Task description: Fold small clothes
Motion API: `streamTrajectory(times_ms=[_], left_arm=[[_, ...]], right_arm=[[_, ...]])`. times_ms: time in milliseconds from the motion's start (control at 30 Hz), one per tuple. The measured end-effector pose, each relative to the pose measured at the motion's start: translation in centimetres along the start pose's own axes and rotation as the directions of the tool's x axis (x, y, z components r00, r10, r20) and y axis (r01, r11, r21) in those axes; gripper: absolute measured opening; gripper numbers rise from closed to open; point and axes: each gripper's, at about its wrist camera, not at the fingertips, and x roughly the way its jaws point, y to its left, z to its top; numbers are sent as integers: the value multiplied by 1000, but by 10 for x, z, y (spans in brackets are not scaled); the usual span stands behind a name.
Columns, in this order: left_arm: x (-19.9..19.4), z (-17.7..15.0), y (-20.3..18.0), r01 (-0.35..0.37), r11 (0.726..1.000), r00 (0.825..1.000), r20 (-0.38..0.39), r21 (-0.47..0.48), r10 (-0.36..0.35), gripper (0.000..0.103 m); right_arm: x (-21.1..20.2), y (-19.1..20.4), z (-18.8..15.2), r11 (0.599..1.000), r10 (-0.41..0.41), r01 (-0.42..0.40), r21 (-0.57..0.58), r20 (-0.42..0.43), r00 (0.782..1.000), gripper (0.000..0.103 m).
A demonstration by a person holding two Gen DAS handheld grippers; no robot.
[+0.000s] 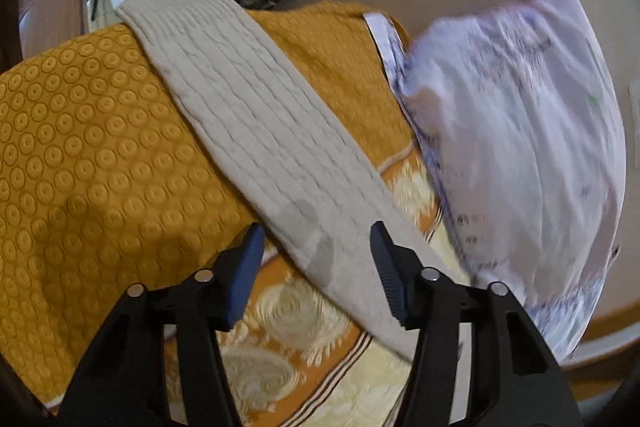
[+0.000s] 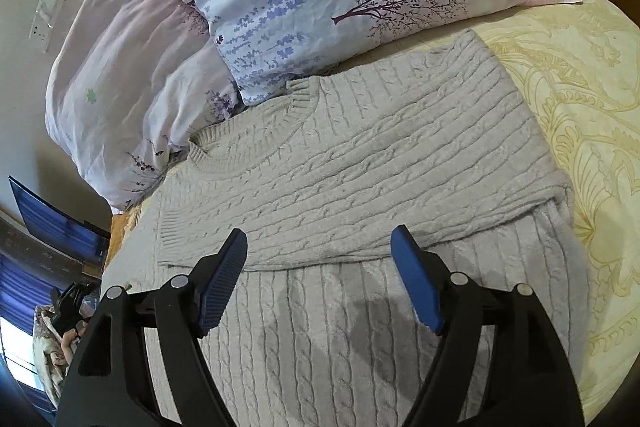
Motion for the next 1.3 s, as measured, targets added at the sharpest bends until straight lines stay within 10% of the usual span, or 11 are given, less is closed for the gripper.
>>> streamTrajectory(times_ms=[500, 767, 1100, 1300], left_arm=[[6, 32, 24, 79, 987, 995, 65, -143, -70, 7], [-18, 11, -57, 257, 966, 961, 96, 36, -259, 6], [35, -136, -211, 504, 818, 857, -277, 277, -434, 6], [112, -226, -215, 416, 859, 839, -491, 300, -235, 8]], right_arm=[[-5, -9, -4, 1000, 1, -1, 17, 0, 1000, 76], [-14, -11, -1, 1000, 4, -4, 24, 24, 1000, 76], [-19, -13, -5, 1000, 11, -11, 24, 22, 1000, 76], [-11, -15, -12, 1000, -1, 2, 25, -19, 1000, 76]])
